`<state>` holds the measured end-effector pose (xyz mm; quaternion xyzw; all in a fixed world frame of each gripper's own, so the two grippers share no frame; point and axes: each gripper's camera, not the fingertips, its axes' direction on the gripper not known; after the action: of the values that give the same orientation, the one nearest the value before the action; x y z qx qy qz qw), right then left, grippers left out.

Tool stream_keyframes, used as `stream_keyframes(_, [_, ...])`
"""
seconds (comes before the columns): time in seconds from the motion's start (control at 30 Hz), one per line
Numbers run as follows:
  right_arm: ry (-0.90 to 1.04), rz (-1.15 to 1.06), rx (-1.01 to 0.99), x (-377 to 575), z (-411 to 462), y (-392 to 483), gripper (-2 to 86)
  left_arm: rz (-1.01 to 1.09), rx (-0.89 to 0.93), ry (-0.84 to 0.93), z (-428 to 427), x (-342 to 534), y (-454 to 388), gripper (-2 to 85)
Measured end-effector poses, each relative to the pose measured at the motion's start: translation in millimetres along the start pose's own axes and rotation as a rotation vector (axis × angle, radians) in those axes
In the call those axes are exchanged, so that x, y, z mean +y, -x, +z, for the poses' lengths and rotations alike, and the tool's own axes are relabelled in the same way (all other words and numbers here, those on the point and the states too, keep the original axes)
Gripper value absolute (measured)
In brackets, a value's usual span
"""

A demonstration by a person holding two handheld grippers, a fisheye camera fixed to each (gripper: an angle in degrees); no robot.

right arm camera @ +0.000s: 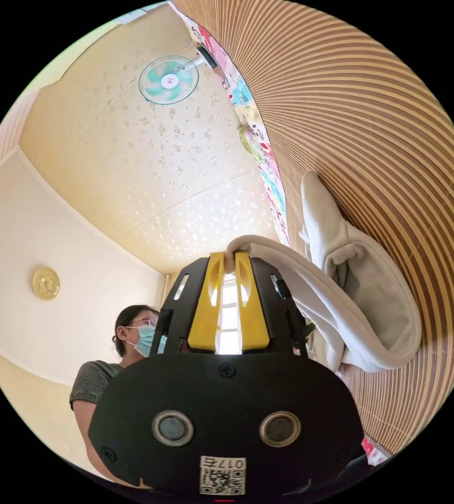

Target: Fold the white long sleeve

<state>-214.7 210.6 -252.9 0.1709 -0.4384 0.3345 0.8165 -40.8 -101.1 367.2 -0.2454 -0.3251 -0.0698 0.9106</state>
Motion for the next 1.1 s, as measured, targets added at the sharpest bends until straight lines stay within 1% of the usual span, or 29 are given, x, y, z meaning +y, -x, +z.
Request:
stream_keyframes(0.07, [-0.006, -0.025, -0.026, 3.8, 5.5, 4.4, 1.6, -0.086, 0.188, -0.087, -31.2, -0.3, 13.3, 1.9])
stream_keyframes(0.1, [-0.007, -0.063, -0.046, 6.3, 12.9, 11.4, 1.7, -0.113, 0.245, -0.144, -53.0, -0.7, 17.4, 1.7])
stream_keyframes(0.17, [-0.008, -0.125, -0.084, 7.8, 29.2, 21.6, 1.8, -0.130, 0.292, -0.241, -87.1, -2.2, 21.9, 1.4])
stream_keyframes(0.2, [-0.005, -0.161, -0.110, 5.7, 44.3, 25.8, 1.8, -0.138, 0.305, -0.304, -106.6, -5.2, 26.2, 1.3])
stream_keyframes(0.3, [0.049, -0.215, -0.098, -13.7, 100.3, 22.7, 2.1, -0.165, 0.293, -0.378, -127.1, -24.3, 45.9, 1.3])
stream_keyframes(0.37, [0.107, -0.221, -0.022, -32.6, 142.0, 10.1, 2.3, -0.210, 0.239, -0.394, -124.5, -39.3, 61.7, 1.4])
stream_keyframes(0.43, [0.149, -0.217, 0.181, -60.0, 193.6, -19.3, 3.0, -0.248, 0.190, -0.396, -115.6, -56.1, 78.9, 1.7])
stream_keyframes(0.47, [0.155, -0.215, 0.244, -66.9, 204.6, -28.4, 3.3, -0.271, 0.154, -0.388, -107.1, -68.0, 91.7, 2.1])
stream_keyframes(0.53, [0.190, -0.195, 0.468, -92.0, 239.6, -67.3, 4.8, -0.287, 0.115, -0.355, -92.1, -85.2, 111.9, 3.1])
stream_keyframes(0.6, [0.175, -0.184, 0.528, -98.4, 251.0, -83.5, 6.3, -0.336, 0.085, -0.325, -82.1, -95.5, 139.0, 3.9])
stream_keyframes(0.67, [0.173, -0.257, 0.477, -90.5, 255.4, -80.6, 7.1, -0.332, 0.113, -0.337, -88.2, -90.3, 152.3, 6.9])
stream_keyframes(0.7, [0.204, -0.322, 0.484, -79.8, 257.1, -75.9, 7.8, -0.305, 0.135, -0.325, -91.7, -82.4, 155.8, 8.8])
stream_keyframes(0.77, [0.249, -0.372, 0.635, -58.9, 255.3, -75.9, 8.7, -0.271, 0.135, -0.261, -91.0, -62.4, 155.5, 10.7])
stream_keyframes(0.83, [0.318, -0.401, 0.908, -27.5, 247.3, -90.3, 9.8, -0.245, 0.104, -0.181, -86.3, -34.0, 150.1, 11.7])
stream_keyframes(0.87, [0.340, -0.402, 0.966, -19.7, 244.6, -96.0, 10.1, -0.225, 0.085, -0.128, -82.6, -12.7, 144.8, 12.1])
stream_keyframes(0.93, [0.445, -0.380, 1.165, 9.9, 233.1, -124.2, 10.8, -0.198, 0.081, -0.049, -77.2, 16.3, 137.8, 12.5])
stream_keyframes(0.97, [0.470, -0.376, 1.206, 17.0, 230.7, -131.1, 10.9, -0.183, 0.093, -0.006, -74.4, 30.9, 134.3, 12.6])
stream_keyframes(1.03, [0.589, -0.371, 1.311, 43.3, 226.5, -157.0, 9.8, -0.115, 0.090, 0.045, -72.4, 42.1, 128.3, 12.5])
stream_keyframes(1.1, [0.651, -0.388, 1.317, 59.1, 226.8, -168.7, 7.4, 0.025, 0.072, 0.130, -69.5, 33.7, 124.3, 9.7])
